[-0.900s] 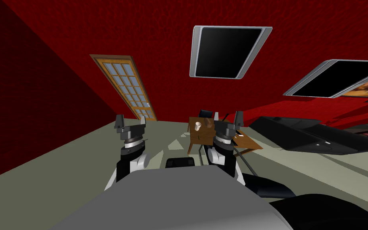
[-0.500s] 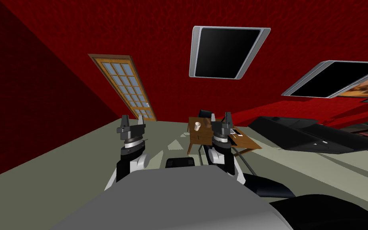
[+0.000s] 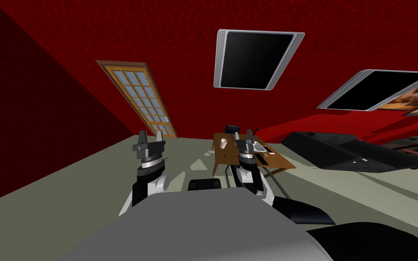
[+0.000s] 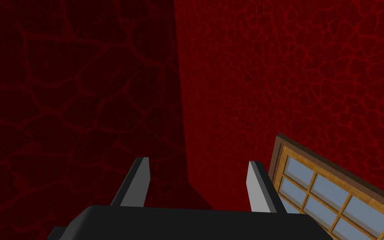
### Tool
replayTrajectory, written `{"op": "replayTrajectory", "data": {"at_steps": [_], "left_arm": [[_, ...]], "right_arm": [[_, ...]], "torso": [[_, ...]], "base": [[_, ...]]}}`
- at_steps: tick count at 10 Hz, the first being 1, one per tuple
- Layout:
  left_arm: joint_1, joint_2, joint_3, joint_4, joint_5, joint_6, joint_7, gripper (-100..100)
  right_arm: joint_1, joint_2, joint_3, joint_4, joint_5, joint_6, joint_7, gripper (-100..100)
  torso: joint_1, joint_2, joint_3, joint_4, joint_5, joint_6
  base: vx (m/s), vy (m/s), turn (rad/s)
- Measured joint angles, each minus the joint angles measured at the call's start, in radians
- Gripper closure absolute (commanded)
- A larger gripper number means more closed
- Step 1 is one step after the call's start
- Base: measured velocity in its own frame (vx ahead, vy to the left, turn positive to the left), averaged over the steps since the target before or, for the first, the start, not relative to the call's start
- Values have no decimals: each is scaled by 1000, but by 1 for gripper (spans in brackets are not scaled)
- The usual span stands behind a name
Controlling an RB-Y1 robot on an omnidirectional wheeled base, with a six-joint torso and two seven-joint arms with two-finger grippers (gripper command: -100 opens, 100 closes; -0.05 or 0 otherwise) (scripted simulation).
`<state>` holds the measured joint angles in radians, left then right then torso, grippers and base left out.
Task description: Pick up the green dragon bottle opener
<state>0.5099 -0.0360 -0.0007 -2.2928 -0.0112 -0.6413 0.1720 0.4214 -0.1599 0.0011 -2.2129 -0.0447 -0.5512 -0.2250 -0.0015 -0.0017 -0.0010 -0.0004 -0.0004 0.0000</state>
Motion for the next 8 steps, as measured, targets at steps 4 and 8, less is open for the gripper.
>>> {"op": "replayTrajectory", "data": {"at_steps": [4,8], "left_arm": [[0,0,0,0,0,0,0,0],[0,0,0,0,0,0,0,0]], "right_arm": [[-47,-33,-6,140,-75,49,-76,-100],[-92,-41,-6,246,-138,123,-133,-100]], "torso": [[0,0,0,0,0,0],[0,0,0,0,0,0]], "base": [[21,-20,-32],[16,-18,-20]]}}
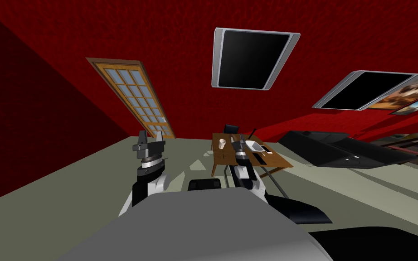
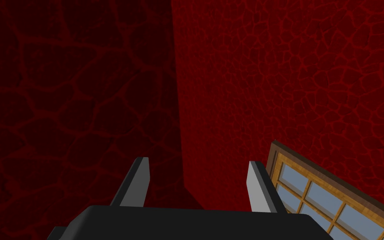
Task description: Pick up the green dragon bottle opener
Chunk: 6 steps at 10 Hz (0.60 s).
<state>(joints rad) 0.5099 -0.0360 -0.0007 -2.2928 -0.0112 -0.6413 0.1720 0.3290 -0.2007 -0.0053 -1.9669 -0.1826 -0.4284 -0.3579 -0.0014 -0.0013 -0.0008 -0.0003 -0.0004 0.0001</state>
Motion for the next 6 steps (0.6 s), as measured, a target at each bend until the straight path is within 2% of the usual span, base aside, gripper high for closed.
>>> {"op": "replayTrajectory", "data": {"at_steps": [3,4,6], "left_arm": [[0,0,0,0,0,0,0,0],[0,0,0,0,0,0,0,0],[0,0,0,0,0,0,0,0]], "right_arm": [[-16,-6,-4,54,-35,39,-36,-100],[-24,-9,-5,74,-38,39,-40,-100],[-54,-2,0,145,-68,59,-65,-100]], "torso": [[1,0,0,0,0,0],[1,1,0,0,0,0],[0,0,0,0,0,0]], "base": [[11,-10,-10],[9,-9,-21],[19,-14,-25]]}}
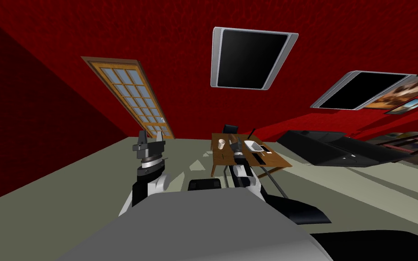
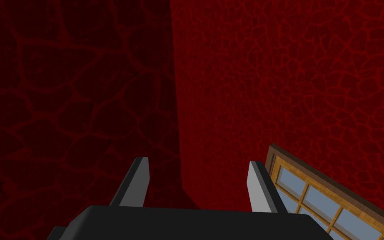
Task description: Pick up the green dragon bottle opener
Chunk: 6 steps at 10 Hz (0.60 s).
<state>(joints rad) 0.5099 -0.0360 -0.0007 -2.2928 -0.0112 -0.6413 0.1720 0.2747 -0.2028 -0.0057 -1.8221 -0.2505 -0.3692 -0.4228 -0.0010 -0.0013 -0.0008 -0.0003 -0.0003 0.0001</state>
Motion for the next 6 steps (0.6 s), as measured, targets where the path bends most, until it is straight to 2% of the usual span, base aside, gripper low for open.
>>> {"op": "replayTrajectory", "data": {"at_steps": [2,4,5,6], "left_arm": [[0,0,0,0,0,0,0,0],[0,0,0,0,0,0,0,0],[0,0,0,0,0,0,0,0],[0,0,0,0,0,0,0,0]], "right_arm": [[-3,-10,-4,40,-30,27,-31,-100],[-39,-7,-3,116,-53,42,-55,-100],[-58,-2,-4,150,-74,66,-72,-100],[-56,-3,-4,165,-86,83,-85,-100]], "torso": [[0,0,0,0,0,0],[0,0,0,0,0,0],[0,0,0,0,0,0],[0,0,0,0,0,0]], "base": [[17,-9,-17],[17,-11,-27],[21,-8,-8],[20,-3,-23]]}}
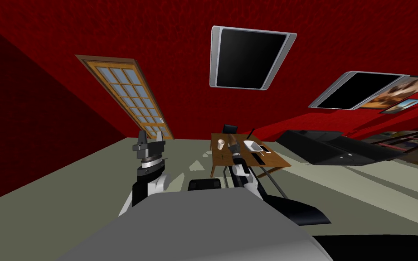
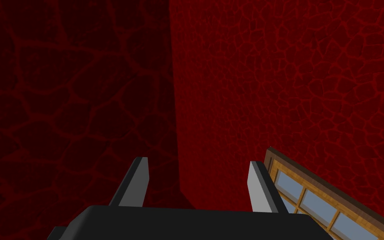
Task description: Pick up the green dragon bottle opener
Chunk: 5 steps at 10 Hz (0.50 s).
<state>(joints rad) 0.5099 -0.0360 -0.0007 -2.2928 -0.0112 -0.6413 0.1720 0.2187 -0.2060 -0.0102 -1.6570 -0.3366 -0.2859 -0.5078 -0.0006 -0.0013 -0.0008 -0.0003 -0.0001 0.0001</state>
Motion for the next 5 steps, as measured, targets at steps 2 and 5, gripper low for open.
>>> {"op": "replayTrajectory", "data": {"at_steps": [2,5], "left_arm": [[0,0,0,0,0,0,0,0],[0,0,0,0,0,0,0,0]], "right_arm": [[-29,0,-3,59,-27,27,-26,-100],[-55,1,-5,127,-70,70,-67,-100]], "torso": [[0,0,0,0,0,0],[1,0,0,0,0,0]], "base": [[16,-1,-13],[13,-1,-11]]}}
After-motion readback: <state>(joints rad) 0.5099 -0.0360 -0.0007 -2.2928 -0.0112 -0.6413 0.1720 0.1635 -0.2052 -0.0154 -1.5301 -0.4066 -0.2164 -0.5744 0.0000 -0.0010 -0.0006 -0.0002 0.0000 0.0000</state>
